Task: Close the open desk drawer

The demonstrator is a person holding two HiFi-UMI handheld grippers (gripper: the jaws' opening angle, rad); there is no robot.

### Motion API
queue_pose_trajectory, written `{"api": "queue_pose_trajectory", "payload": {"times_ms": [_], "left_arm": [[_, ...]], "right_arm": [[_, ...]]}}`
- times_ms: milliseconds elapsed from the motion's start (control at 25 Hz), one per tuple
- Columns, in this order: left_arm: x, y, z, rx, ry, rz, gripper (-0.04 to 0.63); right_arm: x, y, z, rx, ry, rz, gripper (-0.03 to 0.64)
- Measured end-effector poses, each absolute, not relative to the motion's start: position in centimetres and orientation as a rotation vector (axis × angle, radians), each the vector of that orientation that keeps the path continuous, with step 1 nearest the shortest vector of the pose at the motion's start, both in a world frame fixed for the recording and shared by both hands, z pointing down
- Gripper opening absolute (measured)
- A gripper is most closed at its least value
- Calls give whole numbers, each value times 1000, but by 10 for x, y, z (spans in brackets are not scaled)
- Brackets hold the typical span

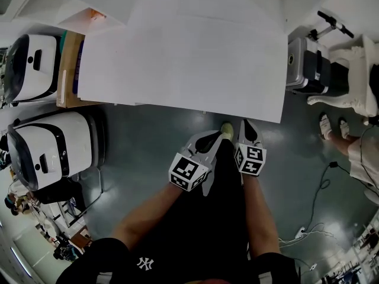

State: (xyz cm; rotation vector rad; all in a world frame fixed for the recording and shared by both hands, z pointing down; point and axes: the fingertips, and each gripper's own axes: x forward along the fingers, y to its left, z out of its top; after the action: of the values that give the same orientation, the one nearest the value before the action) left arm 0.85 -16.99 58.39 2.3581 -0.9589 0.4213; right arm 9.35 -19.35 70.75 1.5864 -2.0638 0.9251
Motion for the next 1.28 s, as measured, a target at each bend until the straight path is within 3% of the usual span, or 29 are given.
{"api": "queue_pose_trajectory", "payload": {"times_ms": [200, 1280], "left_arm": [[7, -162, 567, 2400, -941, 423, 0], [-37, -132, 396, 2598, -1012, 280, 0]], "right_arm": [[84, -183, 675, 1589, -2139, 969, 23], [18, -131, 414, 1664, -2413, 476, 23]]}}
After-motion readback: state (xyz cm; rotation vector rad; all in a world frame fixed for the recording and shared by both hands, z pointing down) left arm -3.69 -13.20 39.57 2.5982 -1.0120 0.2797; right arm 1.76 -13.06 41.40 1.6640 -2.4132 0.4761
